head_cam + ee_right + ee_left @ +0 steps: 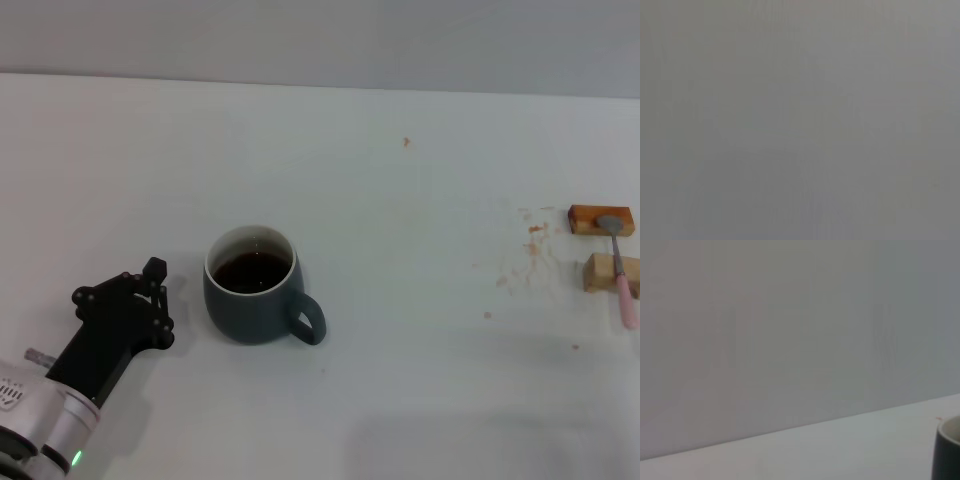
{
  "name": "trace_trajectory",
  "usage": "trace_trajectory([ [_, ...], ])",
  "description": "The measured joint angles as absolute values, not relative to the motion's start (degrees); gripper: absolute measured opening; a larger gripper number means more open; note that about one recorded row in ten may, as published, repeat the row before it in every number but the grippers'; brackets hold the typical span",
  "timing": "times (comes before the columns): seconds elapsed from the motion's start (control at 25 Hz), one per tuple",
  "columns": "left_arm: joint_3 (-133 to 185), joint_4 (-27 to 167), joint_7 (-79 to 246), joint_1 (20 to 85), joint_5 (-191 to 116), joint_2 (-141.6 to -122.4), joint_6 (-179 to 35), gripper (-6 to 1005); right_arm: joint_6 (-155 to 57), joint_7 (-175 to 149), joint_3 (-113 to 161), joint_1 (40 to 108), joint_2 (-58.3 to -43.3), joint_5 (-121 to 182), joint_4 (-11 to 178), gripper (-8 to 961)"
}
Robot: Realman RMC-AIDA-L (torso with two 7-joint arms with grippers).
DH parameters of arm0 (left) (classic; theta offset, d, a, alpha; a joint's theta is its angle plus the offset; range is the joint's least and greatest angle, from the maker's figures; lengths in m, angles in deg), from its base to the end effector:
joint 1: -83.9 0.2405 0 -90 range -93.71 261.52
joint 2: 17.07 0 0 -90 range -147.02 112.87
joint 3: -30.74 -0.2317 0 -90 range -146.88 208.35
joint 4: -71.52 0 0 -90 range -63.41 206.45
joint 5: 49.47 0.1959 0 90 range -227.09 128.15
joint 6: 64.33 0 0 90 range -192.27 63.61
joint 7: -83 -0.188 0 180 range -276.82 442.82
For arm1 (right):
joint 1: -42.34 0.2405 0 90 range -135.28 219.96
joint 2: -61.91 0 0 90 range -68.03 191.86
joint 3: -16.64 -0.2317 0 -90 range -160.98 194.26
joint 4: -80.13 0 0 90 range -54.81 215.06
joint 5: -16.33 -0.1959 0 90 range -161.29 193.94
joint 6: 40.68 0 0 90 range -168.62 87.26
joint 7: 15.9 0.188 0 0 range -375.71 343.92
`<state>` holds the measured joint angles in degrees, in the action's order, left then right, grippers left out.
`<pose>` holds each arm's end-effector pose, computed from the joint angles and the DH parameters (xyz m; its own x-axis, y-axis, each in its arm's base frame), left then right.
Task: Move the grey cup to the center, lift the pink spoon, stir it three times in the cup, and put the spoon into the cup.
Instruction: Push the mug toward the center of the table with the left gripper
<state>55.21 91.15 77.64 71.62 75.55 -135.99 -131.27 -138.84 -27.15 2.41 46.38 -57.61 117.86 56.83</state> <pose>-0.2917 0.2735 -0.0735 0.8108 0.0605 0.5822 0.5630 -0.3532 -0.7472 0.2829 0.2221 0.0107 0.7237 0.2792 -0.6311 -0.6628 0.0266 -0.7483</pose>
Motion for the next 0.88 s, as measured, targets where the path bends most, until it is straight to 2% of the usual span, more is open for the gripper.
trace_trajectory([
  [0.88,51.11,95.25,78.51,70.10,75.60,-136.17,-129.34,-2,-138.86,-27.15,2.92,46.11,-57.61,117.93,56.83,723],
])
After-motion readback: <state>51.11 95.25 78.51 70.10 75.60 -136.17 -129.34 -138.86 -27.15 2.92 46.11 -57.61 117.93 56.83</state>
